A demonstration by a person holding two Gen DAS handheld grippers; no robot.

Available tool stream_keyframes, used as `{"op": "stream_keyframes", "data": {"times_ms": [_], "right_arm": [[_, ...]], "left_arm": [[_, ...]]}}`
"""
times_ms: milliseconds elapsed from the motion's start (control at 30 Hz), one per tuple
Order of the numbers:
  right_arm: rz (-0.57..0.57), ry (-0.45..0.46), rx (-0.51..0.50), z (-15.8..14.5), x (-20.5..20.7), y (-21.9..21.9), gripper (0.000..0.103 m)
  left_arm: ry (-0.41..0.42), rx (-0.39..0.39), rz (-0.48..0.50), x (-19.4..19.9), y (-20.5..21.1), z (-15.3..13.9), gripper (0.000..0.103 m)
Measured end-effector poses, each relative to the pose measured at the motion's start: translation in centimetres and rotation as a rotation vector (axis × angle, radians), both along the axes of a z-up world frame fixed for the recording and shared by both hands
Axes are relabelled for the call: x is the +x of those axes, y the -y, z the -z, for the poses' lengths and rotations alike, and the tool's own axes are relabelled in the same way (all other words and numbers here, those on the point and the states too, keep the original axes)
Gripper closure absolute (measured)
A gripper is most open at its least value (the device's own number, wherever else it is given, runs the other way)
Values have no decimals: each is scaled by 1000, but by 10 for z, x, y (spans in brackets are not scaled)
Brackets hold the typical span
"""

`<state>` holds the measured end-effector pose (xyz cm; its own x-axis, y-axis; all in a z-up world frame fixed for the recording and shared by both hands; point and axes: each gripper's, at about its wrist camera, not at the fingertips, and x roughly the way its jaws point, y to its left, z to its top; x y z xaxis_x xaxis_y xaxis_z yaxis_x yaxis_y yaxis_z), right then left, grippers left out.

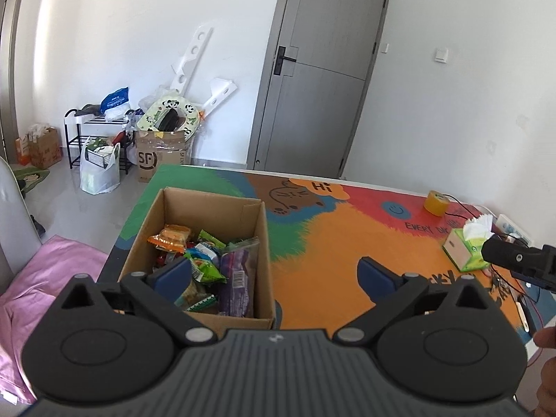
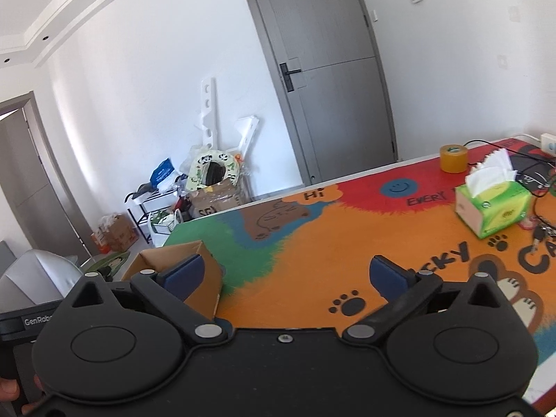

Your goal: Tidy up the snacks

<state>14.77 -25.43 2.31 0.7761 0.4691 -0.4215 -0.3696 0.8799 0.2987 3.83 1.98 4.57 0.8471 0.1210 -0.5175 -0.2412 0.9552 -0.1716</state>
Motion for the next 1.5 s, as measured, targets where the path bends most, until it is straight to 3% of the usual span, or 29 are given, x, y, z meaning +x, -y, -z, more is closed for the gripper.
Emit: {"op": "stream_keyframes", "data": {"times_ms": [467,1500], "right_arm": [[48,-15,-23,2,-26,27,0],[-66,-9,-100,-10,-54,16,0]], "left_arm": [[-14,54,72,-25,18,-1,1],[-18,102,2,-56,-14,-11,1]]}}
